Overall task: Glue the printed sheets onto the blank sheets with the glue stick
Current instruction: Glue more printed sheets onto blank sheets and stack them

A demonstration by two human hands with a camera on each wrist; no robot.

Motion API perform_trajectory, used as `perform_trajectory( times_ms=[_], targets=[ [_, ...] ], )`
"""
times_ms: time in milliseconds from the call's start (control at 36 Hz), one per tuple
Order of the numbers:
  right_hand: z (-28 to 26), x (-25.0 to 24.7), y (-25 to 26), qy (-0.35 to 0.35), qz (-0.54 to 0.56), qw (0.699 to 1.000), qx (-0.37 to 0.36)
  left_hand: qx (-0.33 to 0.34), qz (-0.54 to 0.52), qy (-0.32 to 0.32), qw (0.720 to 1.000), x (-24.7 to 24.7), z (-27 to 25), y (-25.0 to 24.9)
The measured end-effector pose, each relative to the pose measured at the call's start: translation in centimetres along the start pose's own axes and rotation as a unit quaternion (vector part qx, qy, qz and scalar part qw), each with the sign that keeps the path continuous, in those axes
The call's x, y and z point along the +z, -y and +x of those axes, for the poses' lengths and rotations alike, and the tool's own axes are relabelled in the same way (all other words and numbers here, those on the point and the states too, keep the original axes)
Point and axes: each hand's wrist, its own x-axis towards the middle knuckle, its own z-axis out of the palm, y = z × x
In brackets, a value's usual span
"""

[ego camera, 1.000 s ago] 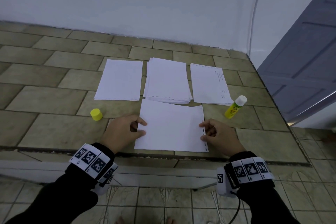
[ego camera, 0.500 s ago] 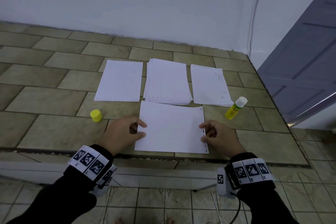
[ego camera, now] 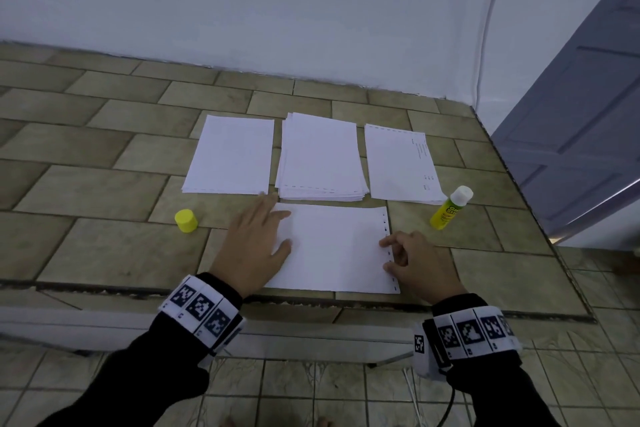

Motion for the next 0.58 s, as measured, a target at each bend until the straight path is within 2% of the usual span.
perform_trajectory(
  times_ms=[111, 250, 333, 389, 444, 583],
  targets=[
    [-0.1, -0.1, 0.4, 0.002, -0.011, 1.000, -0.001, -0.026, 0.101, 0.069, 0.992, 1.2, 0.6, -1.3],
    [-0.4, -0.2, 1.0, 0.003, -0.034, 0.999, 0.010, -0.018, 0.107, 0.028, 0.994, 3.0, 0.0, 0.1],
    [-1.1, -0.1, 2.4, -0.013, -0.181, 0.983, 0.004, -0.011, 0.106, 0.019, 0.994, 3.2, -0.1, 0.1],
    [-1.6, 0.5, 4.0, -0.045, -0.238, 0.970, -0.033, -0.009, 0.112, 0.012, 0.994, 3.3, -0.1, -0.1],
    [-1.7, 1.6, 6.0, -0.044, -0.209, 0.974, -0.072, -0.011, 0.118, 0.006, 0.993, 3.4, 0.0, 0.0],
    [0.1, 6.0, 9.3, 0.029, -0.123, 0.984, -0.123, -0.005, 0.128, -0.005, 0.992, 3.7, 0.0, 0.2]
  ],
)
